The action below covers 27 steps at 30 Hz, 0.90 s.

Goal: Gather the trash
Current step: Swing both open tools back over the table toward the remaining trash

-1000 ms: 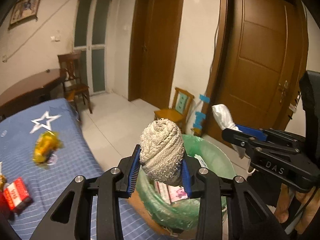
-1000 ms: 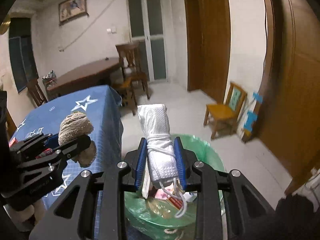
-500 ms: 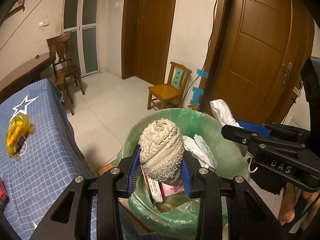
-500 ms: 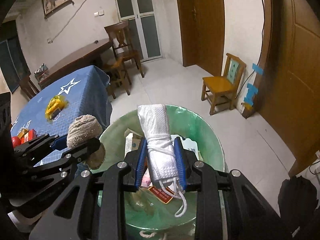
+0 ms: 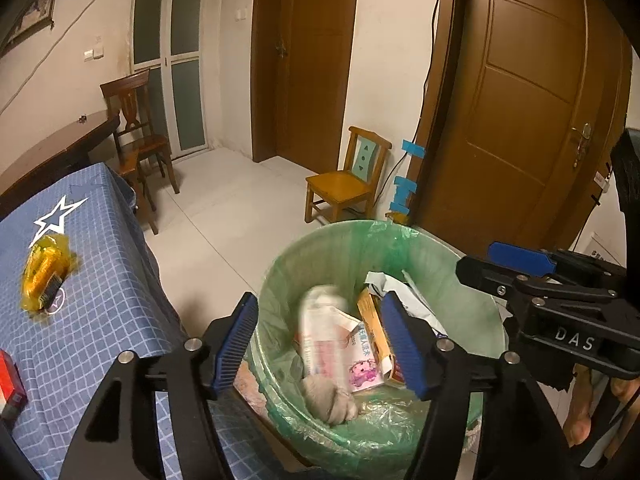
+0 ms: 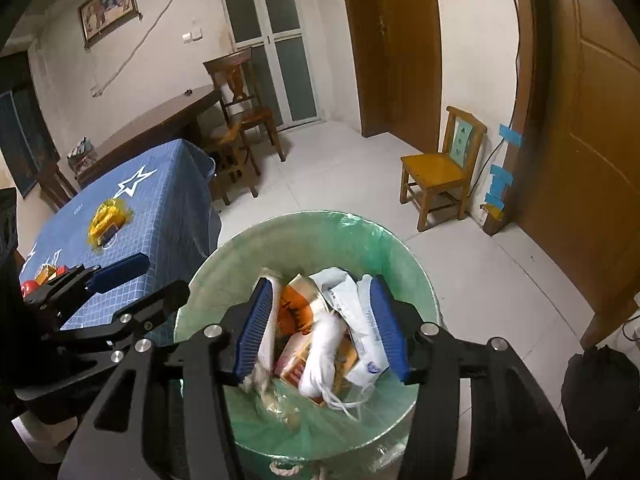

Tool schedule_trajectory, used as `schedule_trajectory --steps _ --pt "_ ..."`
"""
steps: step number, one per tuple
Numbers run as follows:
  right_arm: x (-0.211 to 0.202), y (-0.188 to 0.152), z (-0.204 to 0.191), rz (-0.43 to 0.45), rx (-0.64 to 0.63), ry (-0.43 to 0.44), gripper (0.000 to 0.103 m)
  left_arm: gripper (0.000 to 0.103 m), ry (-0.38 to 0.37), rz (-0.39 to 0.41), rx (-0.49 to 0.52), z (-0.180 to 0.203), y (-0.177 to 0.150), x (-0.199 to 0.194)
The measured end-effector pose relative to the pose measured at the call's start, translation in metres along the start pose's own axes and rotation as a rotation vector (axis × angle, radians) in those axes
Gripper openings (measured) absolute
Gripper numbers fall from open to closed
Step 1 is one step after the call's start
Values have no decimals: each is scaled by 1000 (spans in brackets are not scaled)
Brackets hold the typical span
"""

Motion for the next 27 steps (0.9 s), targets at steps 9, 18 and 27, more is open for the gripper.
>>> schedule_trajectory --steps 9,18,27 --pt "-21 4 -13 38 -16 13 54 66 5 10 1 -9 -2 -22" --pt "-46 -21 -106 109 -129 216 66 70 33 19 1 -84 -28 -89" --pt "-12 -46 -213 -4 -264 407 67 71 210 50 -196 -294 -61 -197"
Point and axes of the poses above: each gripper's, at about its wrist camera, not at the fingertips, and x roughly the way its jaws point, z to its right, y to its top, the point moved 10 cm from there along x, roughly the way its jaws point, and after that the axes turned 8 degrees about -x, right-handed, at the moved point
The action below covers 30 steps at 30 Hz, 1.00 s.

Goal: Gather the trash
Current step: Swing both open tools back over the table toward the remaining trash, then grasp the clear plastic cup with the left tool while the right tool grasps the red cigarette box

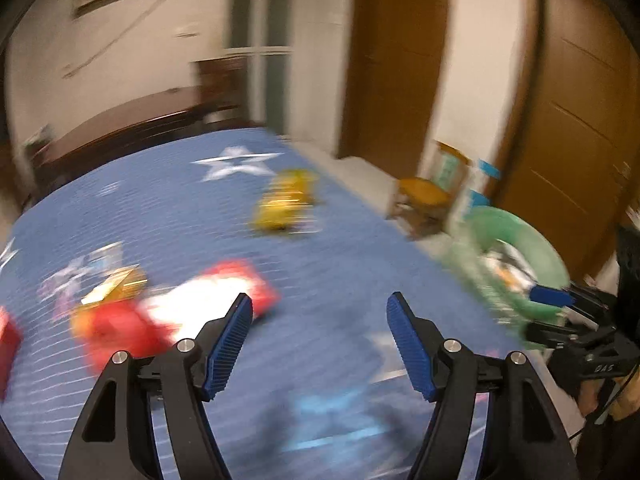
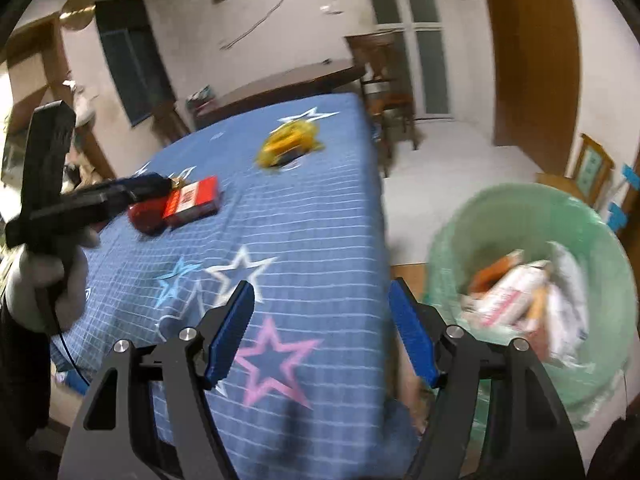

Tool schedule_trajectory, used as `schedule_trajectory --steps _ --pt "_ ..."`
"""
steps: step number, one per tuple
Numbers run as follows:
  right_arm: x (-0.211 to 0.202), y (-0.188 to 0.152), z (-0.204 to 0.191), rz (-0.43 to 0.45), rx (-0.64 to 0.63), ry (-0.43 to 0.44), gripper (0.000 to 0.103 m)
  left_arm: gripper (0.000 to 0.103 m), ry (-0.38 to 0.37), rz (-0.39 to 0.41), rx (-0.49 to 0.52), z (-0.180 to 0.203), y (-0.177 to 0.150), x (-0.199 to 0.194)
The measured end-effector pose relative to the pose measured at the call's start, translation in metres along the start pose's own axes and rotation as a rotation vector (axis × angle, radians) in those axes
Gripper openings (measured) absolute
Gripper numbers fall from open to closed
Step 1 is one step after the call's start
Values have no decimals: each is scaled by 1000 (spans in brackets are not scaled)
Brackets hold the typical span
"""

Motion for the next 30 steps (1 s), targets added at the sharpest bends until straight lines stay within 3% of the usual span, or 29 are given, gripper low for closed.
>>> schedule_trajectory --steps 5,9,13,18,21,23,28,30 --pt "26 11 -25 -28 -19 65 67 71 111 39 -201 -142 9 -35" --pt "49 17 -51 -53 -29 111 68 70 118 -81 -394 -227 -15 -24" --pt "71 21 -75 -88 -60 147 68 70 89 -132 -407 -243 -23 -6" --pt "96 41 -111 -134 -230 162 68 70 132 -172 -371 -252 -20 26" --pt "117 58 -139 -166 -497 179 68 70 153 -170 -369 -265 -7 35" --pt "135 68 -157 -212 -704 187 76 70 157 -166 -370 -275 4 39" --pt "174 91 -181 -232 -976 216 85 70 169 -169 -332 -278 22 42" --pt "190 92 -186 -260 -1040 239 87 70 140 -159 -316 -273 30 34"
Point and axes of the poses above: each gripper's, at about its wrist camera, not at the fingertips, and x roughly the way its jaws point, z to its right, y to its top, the point moved 10 cm from there along x, roughly the way its jaws point, and after that the axes turned 8 degrees about -x, right-handed, at the moved point
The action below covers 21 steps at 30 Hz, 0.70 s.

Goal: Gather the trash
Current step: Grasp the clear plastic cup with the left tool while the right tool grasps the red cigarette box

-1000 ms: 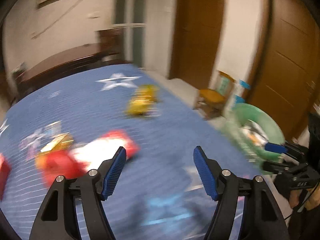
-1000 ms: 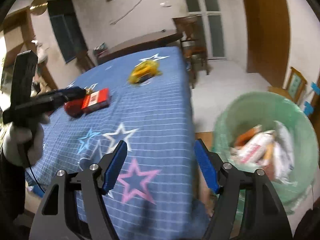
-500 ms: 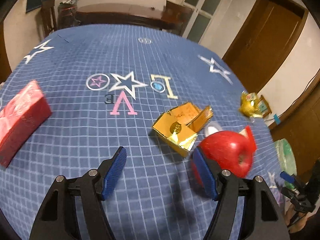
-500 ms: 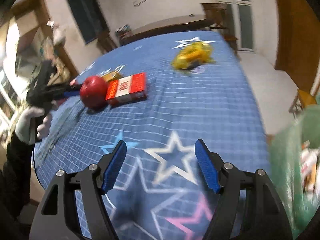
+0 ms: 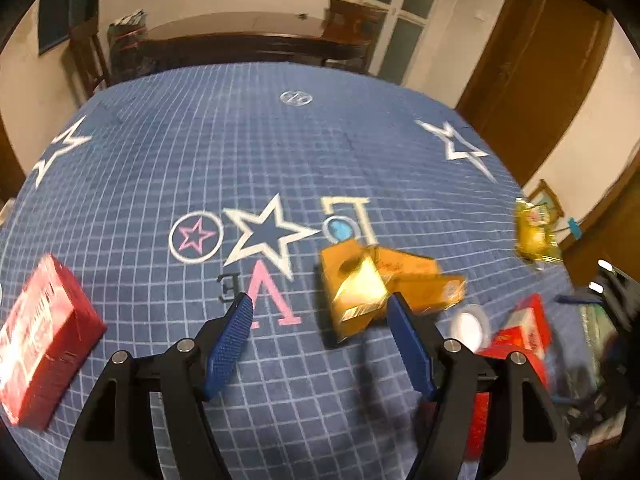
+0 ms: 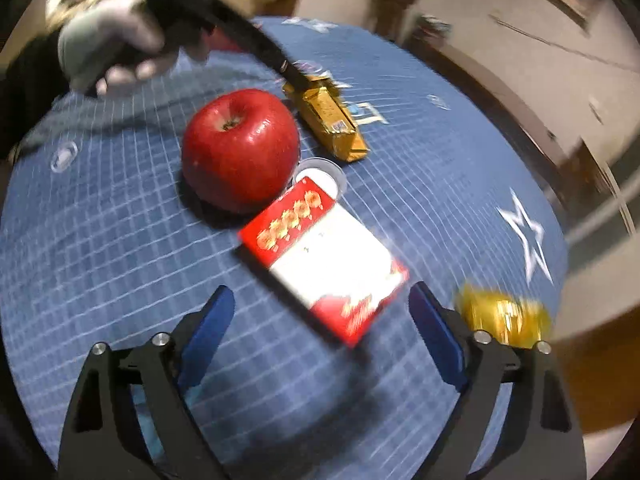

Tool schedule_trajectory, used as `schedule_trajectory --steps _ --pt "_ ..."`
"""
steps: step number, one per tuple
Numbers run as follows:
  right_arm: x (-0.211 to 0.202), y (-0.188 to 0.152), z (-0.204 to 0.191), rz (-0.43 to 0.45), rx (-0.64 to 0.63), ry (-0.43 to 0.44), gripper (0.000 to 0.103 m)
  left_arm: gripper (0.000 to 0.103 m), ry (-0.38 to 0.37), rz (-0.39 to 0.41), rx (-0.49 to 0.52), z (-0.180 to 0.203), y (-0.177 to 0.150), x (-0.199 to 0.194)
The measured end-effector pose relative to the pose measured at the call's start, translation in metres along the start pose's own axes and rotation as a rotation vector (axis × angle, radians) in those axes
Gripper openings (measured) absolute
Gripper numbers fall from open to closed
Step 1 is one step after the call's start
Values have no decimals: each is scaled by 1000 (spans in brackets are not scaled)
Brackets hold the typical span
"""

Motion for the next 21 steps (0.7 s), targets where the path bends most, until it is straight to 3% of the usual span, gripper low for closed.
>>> schedule_trajectory --steps 4,7,9,11,13,14,21 --pt "20 5 3 -11 -93 49 92 71 -74 11 49 25 6 -24" --pt "27 8 7 -4 -114 88 93 71 -102 -26 90 42 4 -29" --pt "32 10 13 -4 -85 142 89 71 -150 -89 116 59 6 -26" --pt "37 7 22 -21 36 206 79 71 -173 -157 149 76 2 -16" --pt "35 0 30 -35 117 185 73 71 -144 -195 206 89 1 -2" --pt "32 -7 34 -43 148 166 73 71 -118 -239 252 99 -2 10" --pt "2 -54 22 -52 222 127 73 71 111 -322 571 134 -18 53"
Point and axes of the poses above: each gripper's, at about its wrist camera, not at the fingertips, and x roughly the way its jaws point, z to its right, y to its top, the point moved 10 cm from there along x, roughly the way its jaws point, and after that the axes turned 8 degrees about -x, right-handed, at the moved point
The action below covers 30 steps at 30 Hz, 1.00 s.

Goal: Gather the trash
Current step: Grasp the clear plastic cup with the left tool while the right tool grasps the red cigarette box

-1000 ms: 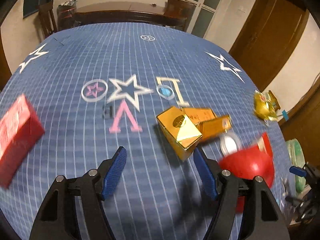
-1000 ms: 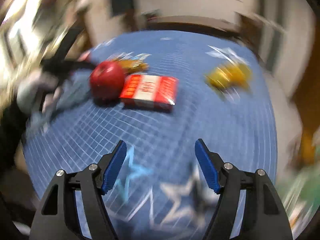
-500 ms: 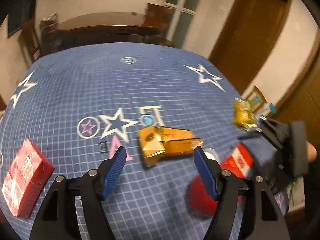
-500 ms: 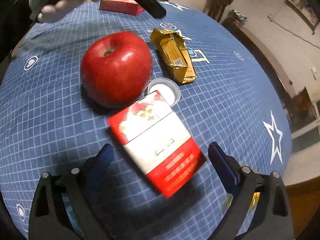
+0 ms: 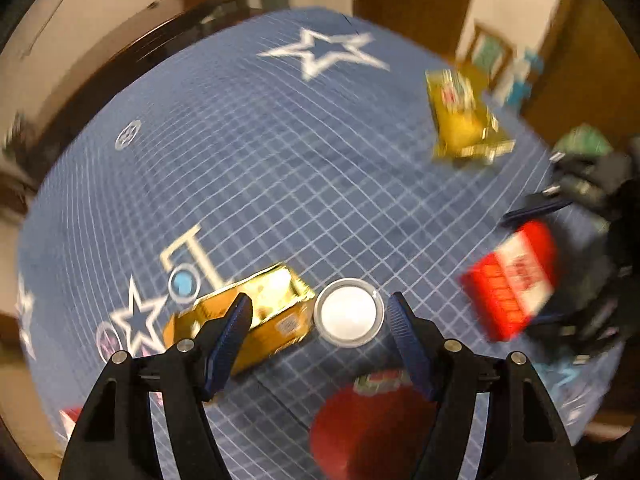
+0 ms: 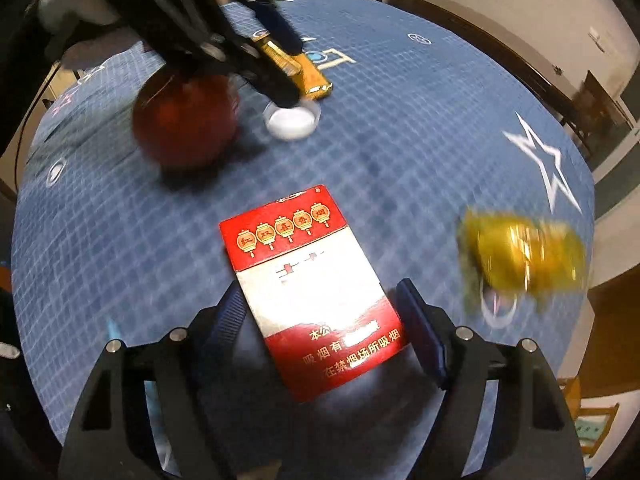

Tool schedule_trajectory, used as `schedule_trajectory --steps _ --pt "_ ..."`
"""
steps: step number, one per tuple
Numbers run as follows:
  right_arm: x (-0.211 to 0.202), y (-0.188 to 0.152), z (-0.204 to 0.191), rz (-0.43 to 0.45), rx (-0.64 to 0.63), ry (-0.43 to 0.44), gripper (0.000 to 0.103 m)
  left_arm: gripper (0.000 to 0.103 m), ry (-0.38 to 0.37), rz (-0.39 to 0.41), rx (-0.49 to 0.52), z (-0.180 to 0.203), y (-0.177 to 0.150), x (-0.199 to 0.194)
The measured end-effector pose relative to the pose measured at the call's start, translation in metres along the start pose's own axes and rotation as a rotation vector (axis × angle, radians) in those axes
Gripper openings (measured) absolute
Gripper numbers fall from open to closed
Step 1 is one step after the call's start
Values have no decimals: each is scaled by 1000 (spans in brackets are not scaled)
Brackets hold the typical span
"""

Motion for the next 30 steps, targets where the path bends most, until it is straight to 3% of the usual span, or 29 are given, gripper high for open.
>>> schedule_trajectory --steps 3,7,9,11,14,16,19,24,28,30 --pt "-6 -13 -6 15 25 18 73 71 52 -74 87 15 -1 17" --pt "-14 -22 -13 39 65 30 73 71 -23 -108 78 28 2 17" --pt "-19 -28 -16 47 78 29 73 71 -25 -128 99 34 -1 18" --pt "-23 -35 -23 57 87 31 73 71 -60 -140 103 42 -4 12" --pt "-30 -42 -30 75 104 40 73 71 -213 -154 66 58 -6 -1" --pt "-34 -47 -33 80 107 41 73 71 -257 -141 43 60 -2 -10" --pt "-39 -52 -34 95 120 36 73 71 -123 -108 34 38 4 -19" --pt "-46 -58 -39 116 130 41 73 71 46 -145 85 20 -4 -19" --pt "-41 -58 -33 126 141 48 74 71 76 -181 62 10 -12 -11" --pt "-40 -58 -32 133 143 47 74 71 25 -191 36 13 -9 -14"
Point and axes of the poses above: each gripper's, at about its wrist camera, not at the fingertips, and x roughly the way its jaws point, z to its right, y to its top, the point moved 10 cm from there along x, roughly the way its jaws point, and after that the axes turned 8 degrees about -x, right-handed, at the moved point
